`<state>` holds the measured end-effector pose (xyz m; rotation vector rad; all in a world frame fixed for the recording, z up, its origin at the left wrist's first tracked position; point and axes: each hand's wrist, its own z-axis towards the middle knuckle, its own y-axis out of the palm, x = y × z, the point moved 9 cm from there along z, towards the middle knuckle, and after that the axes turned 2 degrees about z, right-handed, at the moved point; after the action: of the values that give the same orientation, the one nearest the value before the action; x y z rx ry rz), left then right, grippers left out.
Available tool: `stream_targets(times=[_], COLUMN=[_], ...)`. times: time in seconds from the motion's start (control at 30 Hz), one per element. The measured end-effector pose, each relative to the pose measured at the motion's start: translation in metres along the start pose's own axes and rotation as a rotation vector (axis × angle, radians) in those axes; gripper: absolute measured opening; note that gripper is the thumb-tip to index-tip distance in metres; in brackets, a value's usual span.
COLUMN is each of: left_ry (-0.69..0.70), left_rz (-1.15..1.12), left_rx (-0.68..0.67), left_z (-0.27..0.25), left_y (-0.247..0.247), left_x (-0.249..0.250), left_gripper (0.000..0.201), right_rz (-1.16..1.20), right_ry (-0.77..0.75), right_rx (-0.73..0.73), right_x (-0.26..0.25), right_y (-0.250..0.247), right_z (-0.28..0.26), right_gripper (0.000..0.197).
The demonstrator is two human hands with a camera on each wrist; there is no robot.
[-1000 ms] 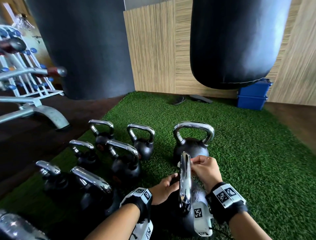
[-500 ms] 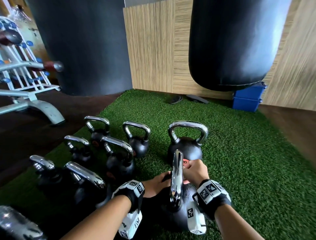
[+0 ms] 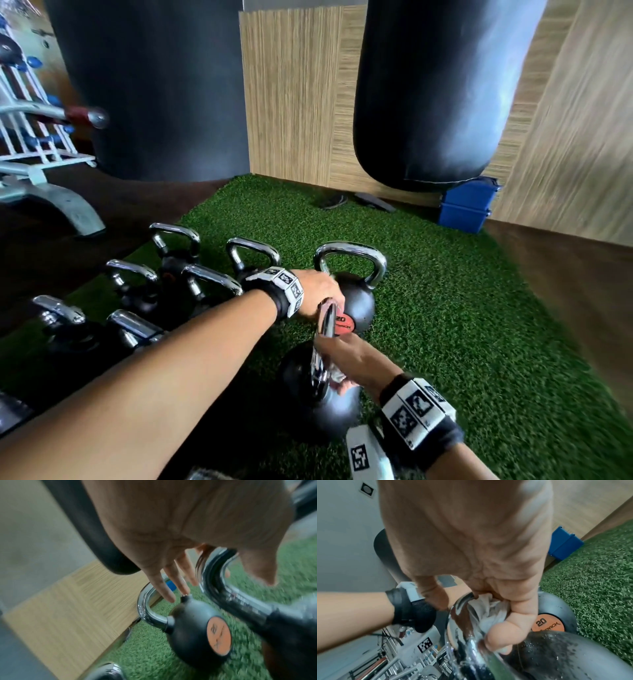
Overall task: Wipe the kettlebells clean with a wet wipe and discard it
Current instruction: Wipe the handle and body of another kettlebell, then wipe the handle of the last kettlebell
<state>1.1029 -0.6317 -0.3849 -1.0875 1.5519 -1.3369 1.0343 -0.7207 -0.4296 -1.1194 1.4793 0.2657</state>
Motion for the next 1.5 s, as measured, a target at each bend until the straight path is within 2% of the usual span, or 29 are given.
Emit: stream_targets(times=[0.07, 0.13, 0.2, 0.33, 0.43, 0.5, 0.57, 0.7, 0.8, 0.9, 0.97, 1.03, 1.13, 1.23, 1.3, 1.4, 1.5], left_ry=[-0.043, -0.08, -0.104, -0.153, -0.288, -0.351, -0.355, -0.406, -0.423, -0.385, -0.32, -0.274, -0.256, -0.272, -0.312, -0.412, -0.506], left_rz=[0.063, 0.012, -0.056, -0.099, -0.059, 0.007, 0.056, 0.057, 0.015, 0.004, -0.032, -0.046, 0.031, 0.09, 0.123, 0.107, -0.019], left_rx=[-0.028, 0.008, 0.047, 0.137, 0.195, 0.247, 0.254, 0.189, 0.117, -0.078, -0.277, -0.383, -0.293, -0.276, -0.324, -0.322, -0.319], left_z=[0.0, -0.003, -0.007, -0.018, -0.033, -0.044, -0.052, -0.069, -0.076, -0.077, -0.081, -0.083, -0.067, -0.041, -0.022, 0.014, 0.053], left_y=[0.004, 0.005, 0.005, 0.007, 0.013, 0.015, 0.018, 0.024, 0.027, 0.029, 0.028, 0.011, -0.042, -0.063, -0.056, -0.035, 0.001], left_x=[-0.005, -0.01, -0.012, -0.016, -0.03, -0.037, -0.037, -0.039, -0.033, -0.031, -0.038, -0.054, -0.076, -0.095, -0.109, -0.138, -0.162], left_gripper=[0.028, 0.029, 0.028, 0.03, 0.033, 0.03, 0.038, 0.04, 0.037, 0.039, 0.047, 0.058, 0.048, 0.036, 0.034, 0.038, 0.055], right_rz=[-0.23, -0.428, -0.439, -0.429, -0.456, -0.466, -0.446, -0.417, -0.563, -0.575, -0.524, -0.489, -0.46, -0.396, -0.301, -0.233, -0.228], right_ry=[0.026, 0.006, -0.02, -0.034, -0.037, -0.047, -0.067, -0.094, -0.147, -0.133, -0.114, -0.102, -0.083, -0.143, -0.192, -0.25, -0.225], right_rx=[0.106, 0.26, 0.329, 0.306, 0.291, 0.318, 0.35, 0.434, 0.478, 0.437, 0.345, 0.233, 0.195, 0.317, 0.425, 0.568, 0.661], right_x=[-0.001, -0.008, -0.008, -0.002, -0.003, -0.003, 0.0, 0.01, 0.001, -0.001, -0.001, -0.004, -0.014, -0.035, -0.05, -0.065, -0.06], right_y=[-0.007, -0.014, -0.015, -0.023, -0.039, -0.051, -0.061, -0.082, -0.088, -0.087, -0.092, -0.101, -0.118, -0.14, -0.159, -0.189, -0.213], right_z=[0.002, 0.001, 0.0, -0.002, -0.006, -0.009, -0.011, -0.021, -0.026, -0.024, -0.021, -0.017, -0.01, 0.002, 0.011, 0.033, 0.068], right_gripper=[0.045, 0.051, 0.048, 0.048, 0.047, 0.042, 0.035, 0.052, 0.042, 0.039, 0.036, 0.027, 0.019, 0.019, 0.019, 0.021, 0.017])
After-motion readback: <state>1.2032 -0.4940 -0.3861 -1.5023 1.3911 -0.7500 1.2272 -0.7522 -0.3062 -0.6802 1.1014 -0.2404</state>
